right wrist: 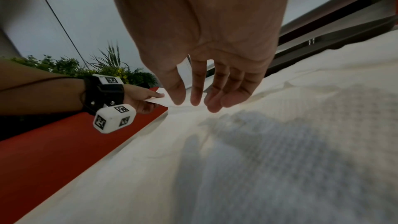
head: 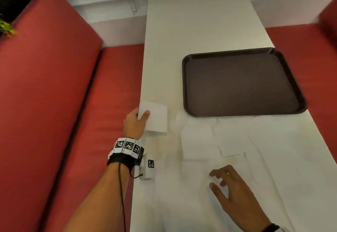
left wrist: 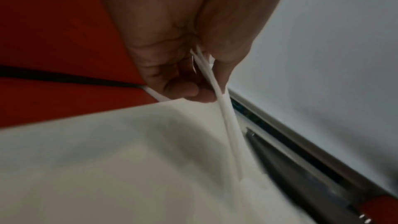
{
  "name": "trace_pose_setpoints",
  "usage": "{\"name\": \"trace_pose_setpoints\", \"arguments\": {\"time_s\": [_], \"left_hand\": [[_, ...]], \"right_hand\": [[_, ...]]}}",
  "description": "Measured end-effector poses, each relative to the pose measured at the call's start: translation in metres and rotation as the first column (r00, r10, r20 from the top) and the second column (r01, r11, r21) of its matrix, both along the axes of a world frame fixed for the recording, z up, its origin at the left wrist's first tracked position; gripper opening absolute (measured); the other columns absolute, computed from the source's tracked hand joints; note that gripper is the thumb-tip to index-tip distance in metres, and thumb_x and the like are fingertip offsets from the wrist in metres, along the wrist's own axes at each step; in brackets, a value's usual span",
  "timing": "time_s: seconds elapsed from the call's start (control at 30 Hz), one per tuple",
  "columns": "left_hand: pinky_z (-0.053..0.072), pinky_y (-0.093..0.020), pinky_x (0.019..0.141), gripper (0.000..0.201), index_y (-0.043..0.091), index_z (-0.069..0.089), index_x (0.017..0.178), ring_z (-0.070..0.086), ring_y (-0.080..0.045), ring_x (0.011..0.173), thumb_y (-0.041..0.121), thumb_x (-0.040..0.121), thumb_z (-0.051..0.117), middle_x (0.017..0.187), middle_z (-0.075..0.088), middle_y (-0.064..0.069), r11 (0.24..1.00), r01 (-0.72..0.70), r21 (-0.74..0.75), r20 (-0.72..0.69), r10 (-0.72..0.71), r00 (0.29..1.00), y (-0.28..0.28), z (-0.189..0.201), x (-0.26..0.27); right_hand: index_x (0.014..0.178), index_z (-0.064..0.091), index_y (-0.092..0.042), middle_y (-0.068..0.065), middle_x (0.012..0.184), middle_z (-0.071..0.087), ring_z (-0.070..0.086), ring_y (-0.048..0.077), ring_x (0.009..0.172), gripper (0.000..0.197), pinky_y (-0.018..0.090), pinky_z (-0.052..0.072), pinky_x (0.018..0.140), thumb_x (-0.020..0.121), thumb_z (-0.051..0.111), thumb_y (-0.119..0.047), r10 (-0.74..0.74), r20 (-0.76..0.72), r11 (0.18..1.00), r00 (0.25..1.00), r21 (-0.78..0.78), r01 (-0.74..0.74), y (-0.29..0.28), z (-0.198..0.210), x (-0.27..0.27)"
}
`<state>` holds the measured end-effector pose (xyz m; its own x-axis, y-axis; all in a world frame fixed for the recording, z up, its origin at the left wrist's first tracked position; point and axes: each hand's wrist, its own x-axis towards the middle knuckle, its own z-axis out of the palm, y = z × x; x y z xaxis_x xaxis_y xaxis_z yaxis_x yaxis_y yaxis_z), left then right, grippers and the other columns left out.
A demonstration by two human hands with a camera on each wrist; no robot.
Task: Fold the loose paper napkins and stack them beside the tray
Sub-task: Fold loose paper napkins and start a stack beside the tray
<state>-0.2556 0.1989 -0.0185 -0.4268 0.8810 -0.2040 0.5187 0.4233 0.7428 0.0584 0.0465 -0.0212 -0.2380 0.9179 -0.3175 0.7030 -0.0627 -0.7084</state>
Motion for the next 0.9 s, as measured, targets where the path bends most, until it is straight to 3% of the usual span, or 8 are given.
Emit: {"name": "trace_pose_setpoints", "arguments": {"time_s": [0.23, 0.33, 0.4, 0.5, 0.57, 0.67, 0.77, 0.9], "left_hand": [[0.042, -0.041, 0.093, 0.055, 0.011, 0.055, 0.134, 0.048, -0.036, 0.124, 0.052, 0.099, 0.049, 0.128, 0.063, -0.013, 0.979, 0.024, -0.200, -0.139, -0.053, 0.989, 0.005, -0.024, 0.010], [0.043, -0.045, 0.091, 0.064, 0.014, 0.049, 0.138, 0.052, -0.032, 0.119, 0.062, 0.098, 0.035, 0.131, 0.059, -0.009, 0.959, 0.031, -0.280, -0.481, -0.168, 0.861, -0.007, -0.003, 0.017], [0.043, -0.045, 0.090, 0.061, 0.013, 0.048, 0.138, 0.052, -0.031, 0.115, 0.057, 0.097, 0.043, 0.129, 0.056, -0.009, 0.977, 0.027, -0.214, -0.625, -0.158, 0.765, -0.017, 0.014, 0.020], [0.050, -0.039, 0.084, 0.048, 0.017, 0.063, 0.108, 0.062, -0.027, 0.096, 0.058, 0.097, 0.040, 0.108, 0.066, -0.005, 0.936, 0.139, -0.323, -0.530, -0.300, 0.793, -0.033, 0.035, 0.045], [0.050, -0.035, 0.079, 0.065, 0.018, 0.065, 0.090, 0.065, -0.026, 0.086, 0.074, 0.092, 0.032, 0.095, 0.068, -0.003, 0.811, 0.254, -0.527, -0.393, -0.497, 0.774, -0.044, 0.033, 0.077], [0.048, -0.034, 0.077, 0.066, 0.017, 0.063, 0.087, 0.064, -0.025, 0.086, 0.080, 0.085, 0.041, 0.095, 0.066, -0.003, 0.727, 0.309, -0.613, -0.279, -0.565, 0.776, -0.054, 0.017, 0.108], [0.045, -0.030, 0.073, 0.033, 0.025, 0.055, 0.082, 0.061, -0.022, 0.085, 0.056, 0.092, 0.056, 0.093, 0.063, 0.000, 0.789, 0.307, -0.532, -0.180, -0.460, 0.869, -0.059, 0.014, 0.113], [0.033, -0.025, 0.057, 0.036, 0.019, 0.040, 0.067, 0.044, -0.014, 0.062, 0.028, 0.093, 0.061, 0.063, 0.045, 0.004, 0.887, 0.329, -0.324, 0.051, -0.331, 0.942, -0.081, 0.041, 0.120]], "right_hand": [[0.093, 0.049, -0.055, -0.030, 0.105, 0.045, 0.055, -0.009, 0.093, 0.023, 0.009, 0.046, 0.070, 0.090, 0.065, -0.040, -0.026, 0.077, 0.999, 0.997, -0.039, 0.029, 0.002, 0.002, -0.007], [0.096, 0.051, -0.054, -0.031, 0.107, 0.044, 0.055, -0.009, 0.092, 0.019, 0.007, 0.044, 0.070, 0.091, 0.063, -0.041, -0.026, 0.081, 0.999, 0.996, -0.024, 0.028, 0.002, 0.007, -0.009], [0.101, 0.053, -0.050, -0.030, 0.109, 0.044, 0.055, -0.008, 0.093, 0.015, 0.005, 0.043, 0.071, 0.092, 0.061, -0.041, -0.033, 0.073, 0.999, 0.997, -0.017, 0.034, 0.002, 0.012, -0.008], [0.102, 0.055, -0.047, -0.028, 0.109, 0.045, 0.056, -0.007, 0.091, 0.013, 0.005, 0.043, 0.070, 0.093, 0.061, -0.041, -0.057, 0.062, 0.998, 0.996, -0.003, 0.058, 0.004, 0.019, -0.005], [0.102, 0.056, -0.046, -0.026, 0.109, 0.046, 0.057, -0.007, 0.090, 0.014, 0.006, 0.044, 0.069, 0.092, 0.062, -0.040, -0.078, 0.052, 0.997, 0.996, 0.009, 0.078, 0.004, 0.023, -0.003], [0.101, 0.056, -0.047, -0.026, 0.107, 0.047, 0.057, -0.006, 0.091, 0.015, 0.006, 0.044, 0.067, 0.091, 0.064, -0.039, -0.100, 0.032, 0.994, 0.995, 0.044, 0.098, 0.003, 0.027, 0.005], [0.099, 0.058, -0.046, -0.027, 0.106, 0.048, 0.055, -0.006, 0.096, 0.014, 0.008, 0.045, 0.065, 0.091, 0.065, -0.038, -0.113, -0.014, 0.992, 0.993, 0.050, 0.114, 0.001, 0.029, 0.016], [0.099, 0.059, -0.045, -0.025, 0.108, 0.051, 0.055, -0.004, 0.099, 0.013, 0.011, 0.047, 0.070, 0.092, 0.064, -0.035, -0.113, -0.080, 0.992, 0.990, 0.055, 0.118, 0.000, 0.033, 0.030]]}}
